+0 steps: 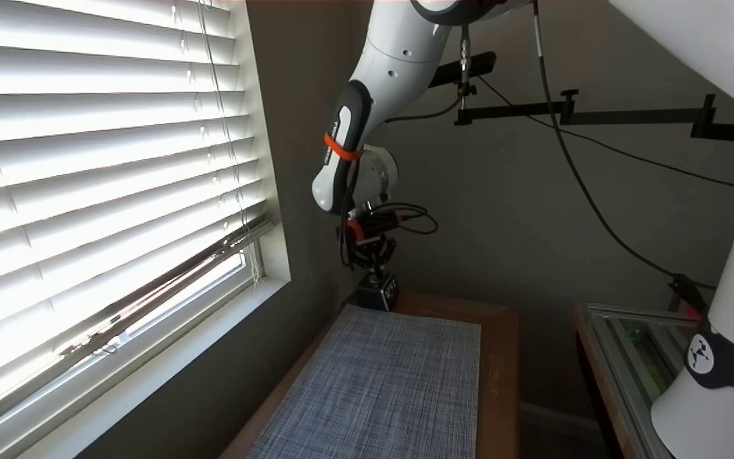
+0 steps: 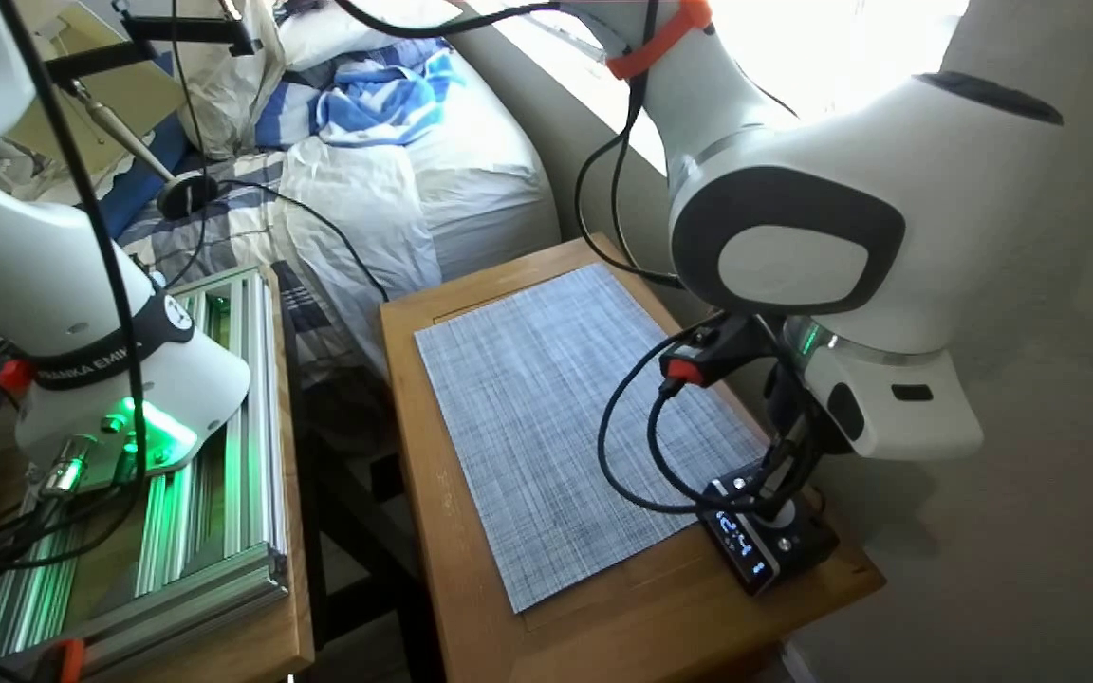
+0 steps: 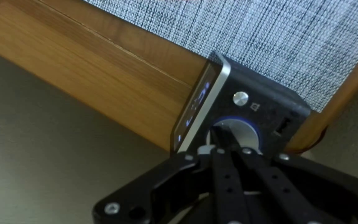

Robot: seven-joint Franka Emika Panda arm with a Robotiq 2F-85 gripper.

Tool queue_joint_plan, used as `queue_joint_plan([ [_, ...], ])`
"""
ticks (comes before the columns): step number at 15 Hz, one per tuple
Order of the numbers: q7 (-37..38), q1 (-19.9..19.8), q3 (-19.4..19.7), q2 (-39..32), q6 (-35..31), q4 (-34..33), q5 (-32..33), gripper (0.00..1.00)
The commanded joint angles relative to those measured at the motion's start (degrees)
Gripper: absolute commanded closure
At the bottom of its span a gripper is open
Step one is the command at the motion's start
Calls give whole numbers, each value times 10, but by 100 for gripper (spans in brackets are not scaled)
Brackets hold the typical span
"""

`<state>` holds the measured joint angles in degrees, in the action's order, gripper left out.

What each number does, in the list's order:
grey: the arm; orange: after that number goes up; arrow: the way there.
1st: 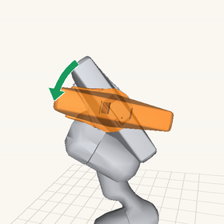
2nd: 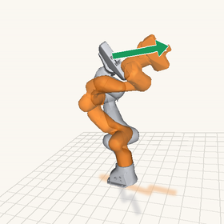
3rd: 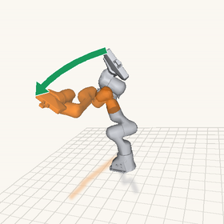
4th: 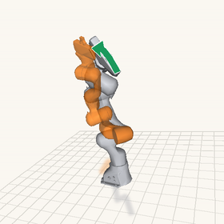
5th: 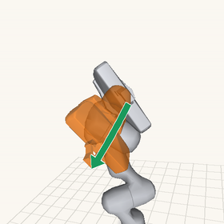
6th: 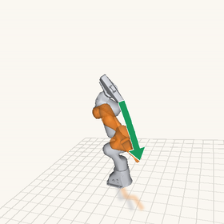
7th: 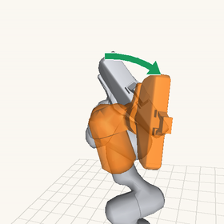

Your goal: Turn on the black object

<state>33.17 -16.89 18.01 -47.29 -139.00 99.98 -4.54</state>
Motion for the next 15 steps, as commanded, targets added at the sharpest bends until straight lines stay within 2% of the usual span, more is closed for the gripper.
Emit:
queue_joint_plan([
  [1,-18,-10,-1,-37,13,-37,-20,100],
  [15,-24,-7,-1,-25,12,-29,-18,100],
])
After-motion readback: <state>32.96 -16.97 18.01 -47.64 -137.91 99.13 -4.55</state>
